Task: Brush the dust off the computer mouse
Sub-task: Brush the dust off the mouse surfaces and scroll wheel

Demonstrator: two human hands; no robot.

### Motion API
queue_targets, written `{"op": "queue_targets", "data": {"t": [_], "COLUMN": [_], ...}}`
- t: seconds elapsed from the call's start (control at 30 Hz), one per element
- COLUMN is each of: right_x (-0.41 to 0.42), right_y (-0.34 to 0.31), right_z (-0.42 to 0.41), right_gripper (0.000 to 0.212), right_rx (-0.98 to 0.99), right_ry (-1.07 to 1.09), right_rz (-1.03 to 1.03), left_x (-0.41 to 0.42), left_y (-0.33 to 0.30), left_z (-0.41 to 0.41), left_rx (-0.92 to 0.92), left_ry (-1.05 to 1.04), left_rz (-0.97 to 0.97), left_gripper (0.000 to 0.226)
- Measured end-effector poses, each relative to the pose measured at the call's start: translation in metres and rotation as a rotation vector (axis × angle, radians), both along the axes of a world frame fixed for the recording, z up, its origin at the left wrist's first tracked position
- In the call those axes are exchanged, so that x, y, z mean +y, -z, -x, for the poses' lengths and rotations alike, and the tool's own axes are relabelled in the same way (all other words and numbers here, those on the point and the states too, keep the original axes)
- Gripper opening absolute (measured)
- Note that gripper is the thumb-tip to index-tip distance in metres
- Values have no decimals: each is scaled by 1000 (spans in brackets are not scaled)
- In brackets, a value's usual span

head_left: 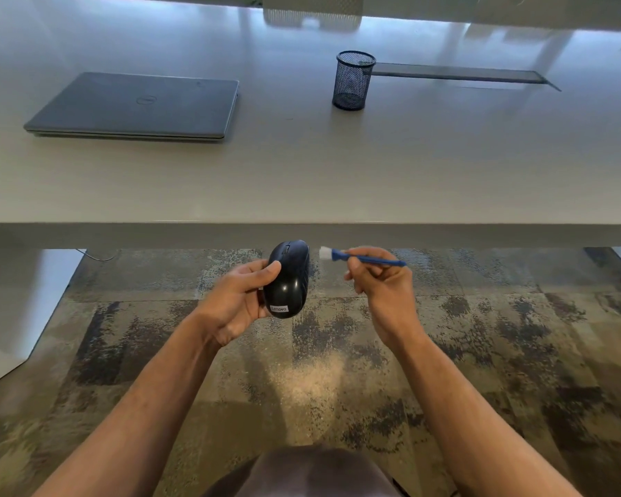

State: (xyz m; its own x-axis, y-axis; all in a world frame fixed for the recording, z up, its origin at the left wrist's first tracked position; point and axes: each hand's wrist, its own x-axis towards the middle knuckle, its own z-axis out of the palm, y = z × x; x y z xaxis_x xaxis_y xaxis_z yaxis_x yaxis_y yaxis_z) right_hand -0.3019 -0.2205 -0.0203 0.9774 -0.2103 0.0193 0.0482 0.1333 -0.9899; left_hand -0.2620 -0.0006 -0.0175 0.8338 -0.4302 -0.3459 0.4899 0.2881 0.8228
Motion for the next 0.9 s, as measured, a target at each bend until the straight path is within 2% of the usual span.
{"op": "queue_targets", "data": {"t": [0.23,0.47,0.67,0.9], "right_x": [19,17,16,27], "right_y": [-1,7,-20,0], "right_z": [2,22,-1,10], "right_gripper": [17,35,20,20], "right_rx": [2,26,-7,23], "right_ry": [-71,-229,-51,-124], "right_rz": [-6,59,212,309], "left_x": [2,10,8,14], "left_y": [1,2,4,7], "left_z": [1,-4,-5,-11], "left_rx": [-12,-6,7,6], "left_ry": [-31,-53,-33,-66], "left_rz": [54,18,12,-14], "left_gripper": [30,39,41,44]}}
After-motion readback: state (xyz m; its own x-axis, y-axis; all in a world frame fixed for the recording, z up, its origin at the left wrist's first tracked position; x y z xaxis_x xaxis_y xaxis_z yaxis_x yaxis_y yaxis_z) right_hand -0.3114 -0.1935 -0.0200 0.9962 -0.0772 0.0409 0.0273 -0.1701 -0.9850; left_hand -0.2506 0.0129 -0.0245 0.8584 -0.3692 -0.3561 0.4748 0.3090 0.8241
